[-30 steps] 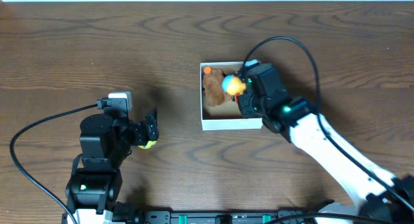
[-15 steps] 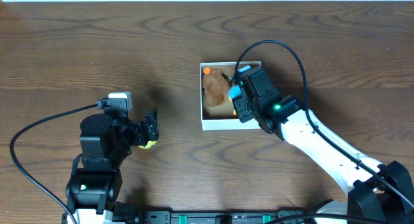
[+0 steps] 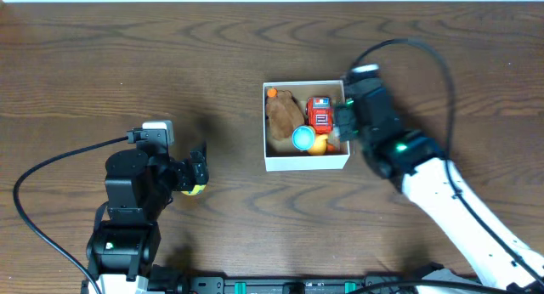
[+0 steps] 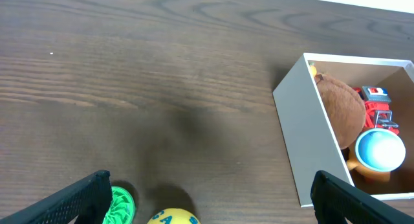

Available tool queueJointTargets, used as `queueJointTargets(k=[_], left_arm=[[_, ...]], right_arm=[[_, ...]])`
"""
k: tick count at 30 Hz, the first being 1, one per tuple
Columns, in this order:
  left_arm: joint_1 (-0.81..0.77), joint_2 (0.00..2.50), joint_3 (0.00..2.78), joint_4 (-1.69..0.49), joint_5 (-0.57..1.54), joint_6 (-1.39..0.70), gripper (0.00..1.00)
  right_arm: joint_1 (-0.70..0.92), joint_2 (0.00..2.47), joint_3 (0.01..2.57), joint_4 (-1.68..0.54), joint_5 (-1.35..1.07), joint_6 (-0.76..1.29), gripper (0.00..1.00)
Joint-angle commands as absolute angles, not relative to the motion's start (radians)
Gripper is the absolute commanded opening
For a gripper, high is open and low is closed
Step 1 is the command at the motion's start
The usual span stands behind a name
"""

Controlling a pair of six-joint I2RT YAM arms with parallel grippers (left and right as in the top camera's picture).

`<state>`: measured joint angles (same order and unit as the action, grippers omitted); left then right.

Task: Pack container
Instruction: 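Lower the duck into the box and open the right gripper, then grasp the yellow lettered ball with the left gripper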

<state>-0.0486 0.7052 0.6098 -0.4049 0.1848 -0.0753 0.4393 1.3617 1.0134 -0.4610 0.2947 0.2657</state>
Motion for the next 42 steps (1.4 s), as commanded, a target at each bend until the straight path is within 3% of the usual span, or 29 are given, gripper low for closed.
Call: queueJointTargets(k=[1, 5, 6, 10, 26, 42], left_arm=[[-0.051, 0.704, 0.639, -0.408, 0.191, -0.08, 0.98], [-0.051, 0.704, 0.639, -0.433, 0.193, -0.085, 0.98], [-0.051, 0.705, 0.639, -0.441, 0.191, -0.089, 0.98], [-0.051, 0.735, 0.64, -0.494, 0.121, -0.232, 0.98], [-0.051, 1.23, 0.642, -0.538, 0.132, -0.25, 0.98], [-0.051, 1.262, 0.642, -0.537, 0.131, -0.249, 0.98]], right_arm=[[0.303, 1.347, 1.028, -0.496, 0.251, 0.443, 0.73], [0.136, 1.381, 1.027, -0.579, 0.093, 0.477, 0.98], [0.102, 1.393, 1.027, -0.603, 0.084, 0.483, 0.99], [0.023, 1.442, 1.027, -0.675, 0.081, 0.485, 0.99], [-0.006, 1.512, 1.026, -0.701, 0.078, 0.466, 0.99], [-0.006, 1.512, 1.027, -0.711, 0.078, 0.466, 0.99]])
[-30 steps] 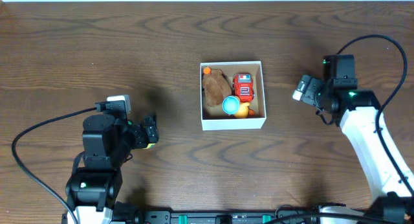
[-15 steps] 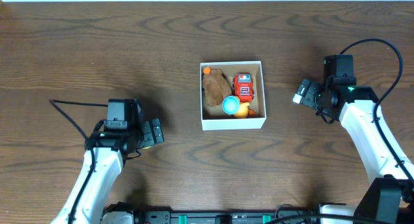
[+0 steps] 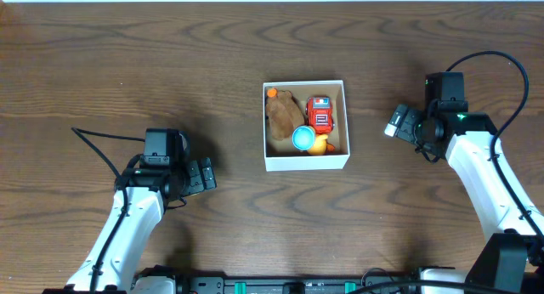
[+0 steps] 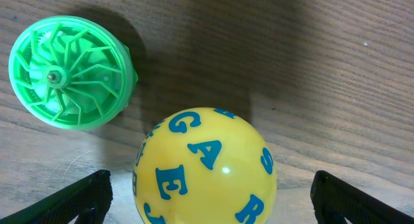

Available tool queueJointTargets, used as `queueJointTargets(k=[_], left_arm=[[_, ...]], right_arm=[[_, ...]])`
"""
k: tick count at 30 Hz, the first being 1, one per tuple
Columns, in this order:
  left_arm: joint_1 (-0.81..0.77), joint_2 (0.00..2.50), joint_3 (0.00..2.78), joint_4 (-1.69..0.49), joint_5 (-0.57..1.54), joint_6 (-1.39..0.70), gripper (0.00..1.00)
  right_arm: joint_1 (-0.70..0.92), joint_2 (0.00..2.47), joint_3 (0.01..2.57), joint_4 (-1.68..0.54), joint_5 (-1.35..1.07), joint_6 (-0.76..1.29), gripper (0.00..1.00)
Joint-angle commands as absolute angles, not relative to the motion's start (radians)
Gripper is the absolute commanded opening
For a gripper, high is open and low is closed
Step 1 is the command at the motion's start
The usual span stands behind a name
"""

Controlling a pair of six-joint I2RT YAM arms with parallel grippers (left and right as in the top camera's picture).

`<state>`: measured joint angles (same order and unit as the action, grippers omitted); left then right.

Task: Pack container
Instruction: 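Grasp the yellow lettered ball with the left gripper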

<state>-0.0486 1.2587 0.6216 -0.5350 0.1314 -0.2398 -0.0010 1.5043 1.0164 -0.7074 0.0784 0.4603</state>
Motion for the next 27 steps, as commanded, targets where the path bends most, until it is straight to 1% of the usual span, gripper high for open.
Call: queueJointTargets(k=[1, 5, 6, 10, 13, 15, 17, 19, 23, 27], left_arm=[[-0.051, 1.262, 0.642, -0.537, 0.131, -0.249, 0.98], [-0.051, 1.262, 0.64, -0.538, 0.131, -0.249, 0.98], [-0.051, 1.263, 0.637, -0.538, 0.131, -0.249, 1.0], [-0.051, 1.272, 0.627, -0.534, 0.126, -0.249, 0.88], [-0.051, 1.287, 0.626, -0.534, 0.118, -0.249, 0.84], [-0.051, 1.292, 0.626, -0.533, 0.118, -0.249, 0.79], [-0.051, 1.295, 0.626, -0.533, 0.118, -0.249, 0.73], [-0.051, 1.295, 0.626, -0.533, 0.118, -0.249, 0.64], [-0.051, 1.295, 0.626, -0.533, 0.119, -0.249, 0.56], [-0.051, 1.292, 0.632, -0.53, 0.119, -0.249, 0.38]], right_arm=[[-0.006, 1.512, 1.026, -0.712, 0.078, 0.466, 0.99], [-0.006, 1.512, 1.026, -0.719, 0.078, 0.466, 0.99], [-0.006, 1.512, 1.026, -0.719, 0.078, 0.466, 0.99], [-0.006, 1.512, 1.027, -0.726, 0.077, 0.467, 0.99], [-0.006, 1.512, 1.027, -0.73, 0.077, 0.467, 0.99], [-0.006, 1.512, 1.027, -0.73, 0.077, 0.467, 0.99], [-0.006, 1.512, 1.026, -0.731, 0.077, 0.467, 0.99], [-0.006, 1.512, 1.026, -0.734, 0.077, 0.467, 0.99], [-0.006, 1.512, 1.026, -0.737, 0.077, 0.467, 0.99], [-0.006, 1.512, 1.027, -0.737, 0.077, 0.467, 0.99]])
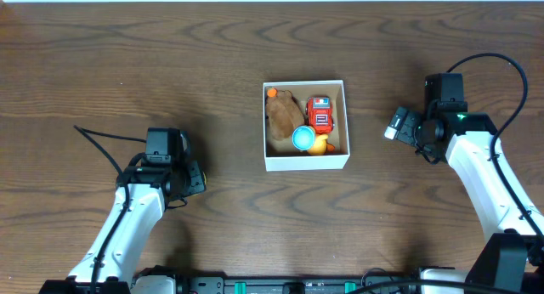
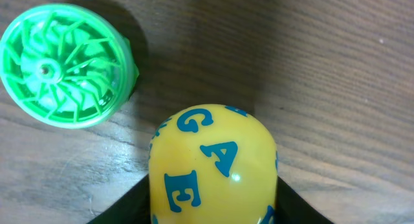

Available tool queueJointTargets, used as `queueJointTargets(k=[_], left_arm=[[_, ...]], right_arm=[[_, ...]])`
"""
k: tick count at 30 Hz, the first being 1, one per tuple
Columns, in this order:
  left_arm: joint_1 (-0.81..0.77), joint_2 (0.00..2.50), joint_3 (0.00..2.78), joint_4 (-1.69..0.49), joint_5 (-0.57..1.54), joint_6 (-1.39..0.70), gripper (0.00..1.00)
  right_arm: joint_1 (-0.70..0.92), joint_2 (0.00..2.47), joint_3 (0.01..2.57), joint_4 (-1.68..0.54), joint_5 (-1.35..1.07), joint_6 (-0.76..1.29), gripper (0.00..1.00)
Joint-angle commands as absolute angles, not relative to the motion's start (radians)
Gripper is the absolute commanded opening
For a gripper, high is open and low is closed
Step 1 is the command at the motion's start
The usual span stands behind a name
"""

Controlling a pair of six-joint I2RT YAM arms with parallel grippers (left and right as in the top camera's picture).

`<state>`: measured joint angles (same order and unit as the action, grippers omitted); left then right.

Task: Pack container
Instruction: 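Grasp the yellow lettered ball with the left gripper, then place the yellow ball into the box and release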

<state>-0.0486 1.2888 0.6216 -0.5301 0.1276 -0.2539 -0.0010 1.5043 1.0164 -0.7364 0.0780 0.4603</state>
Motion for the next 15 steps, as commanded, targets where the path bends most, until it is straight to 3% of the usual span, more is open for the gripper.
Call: queueJointTargets(k=[1, 4, 8, 15], left_arm=[[-0.051, 1.29, 0.641, -0.532, 0.12, -0.249, 0.36], [-0.052, 1.274, 0.685, -0.548, 0.12, -0.249, 0.23], [-0.074, 1.243, 0.811, -0.611, 0.12, -0.249, 0.18], [-0.238, 1.228, 1.042, -0.617, 0.119, -0.208, 0.19]], right_arm=[[-0.006, 1.512, 1.027, -0.737, 0.077, 0.467, 0.99], [-0.006, 1.512, 1.027, -0.737, 0.078, 0.467, 0.99], [-0.006, 1.512, 1.027, -0.737, 0.077, 0.467, 0.99], [-0.006, 1.512, 1.026, -0.736, 0.077, 0.467, 0.99]])
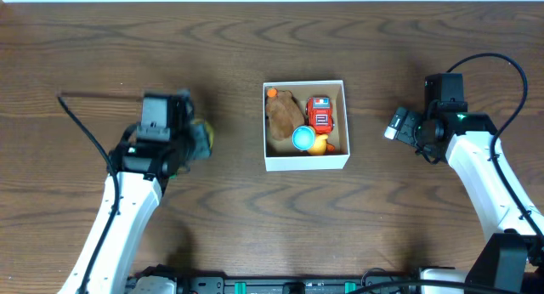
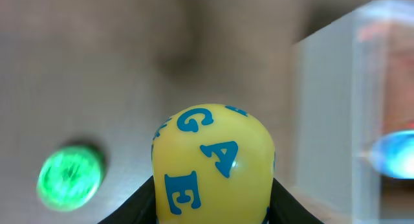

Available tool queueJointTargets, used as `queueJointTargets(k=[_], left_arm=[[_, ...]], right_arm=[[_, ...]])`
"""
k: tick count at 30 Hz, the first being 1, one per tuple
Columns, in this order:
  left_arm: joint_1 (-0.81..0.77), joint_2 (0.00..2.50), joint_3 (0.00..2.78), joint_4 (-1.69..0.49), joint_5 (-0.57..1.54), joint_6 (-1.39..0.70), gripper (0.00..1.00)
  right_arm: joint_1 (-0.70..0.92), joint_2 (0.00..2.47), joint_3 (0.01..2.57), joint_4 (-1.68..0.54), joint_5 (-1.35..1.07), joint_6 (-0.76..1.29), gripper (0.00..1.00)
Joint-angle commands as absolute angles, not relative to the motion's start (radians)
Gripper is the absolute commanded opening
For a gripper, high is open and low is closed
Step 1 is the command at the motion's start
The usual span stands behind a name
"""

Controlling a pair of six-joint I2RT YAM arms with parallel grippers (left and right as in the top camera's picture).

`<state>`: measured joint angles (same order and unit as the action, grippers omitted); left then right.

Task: Pack container
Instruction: 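Place the yellow ball into the box and release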

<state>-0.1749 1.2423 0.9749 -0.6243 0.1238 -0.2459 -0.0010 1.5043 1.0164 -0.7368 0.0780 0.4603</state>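
Note:
My left gripper (image 2: pixel 213 208) is shut on a yellow ball with blue letters (image 2: pixel 213 159), squeezed between the black fingers (image 2: pixel 143 199) and held above the table. In the overhead view the ball (image 1: pixel 203 128) shows at the left gripper's (image 1: pixel 199 138) tip, left of the white box (image 1: pixel 306 163). The box's near wall (image 2: pixel 326 114) appears blurred at right in the left wrist view. The box holds a brown plush (image 1: pixel 283 115), a red toy (image 1: pixel 320 114) and a blue cup (image 1: pixel 303 138). My right gripper (image 1: pixel 398 124) hangs right of the box; its jaws are unclear.
A green wheel toy (image 2: pixel 70 175) lies on the table below and left of the held ball, blurred; the left arm hides it in the overhead view. An orange piece (image 1: pixel 318 145) sits beside the blue cup in the box.
My left gripper, shut on the yellow ball at table level, now holds it higher and nearer the white box. The green wheel stays on the table. The right arm has not moved.
At first my left gripper was open above the ball and green wheel, and my right gripper was at the box's right wall. Then the left stood open low around the ball with the right arm drawn back. It then shut on the ball, now lifted.

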Motion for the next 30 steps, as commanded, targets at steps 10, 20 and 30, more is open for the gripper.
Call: queueJointTargets(k=[10, 20, 30], left_arm=[[-0.5, 1.312, 1.057, -0.472, 0.119, -0.15, 0.19], [-0.593, 1.518, 1.057, -0.432, 0.119, -0.15, 0.19], [-0.593, 1.523, 1.06, -0.428, 0.119, -0.128, 0.99]], right_arm=[[-0.006, 1.512, 1.027, -0.736, 0.077, 0.467, 0.99], [-0.006, 1.512, 1.027, -0.737, 0.077, 0.467, 0.99], [-0.006, 1.512, 1.027, -0.737, 0.078, 0.467, 0.99]])
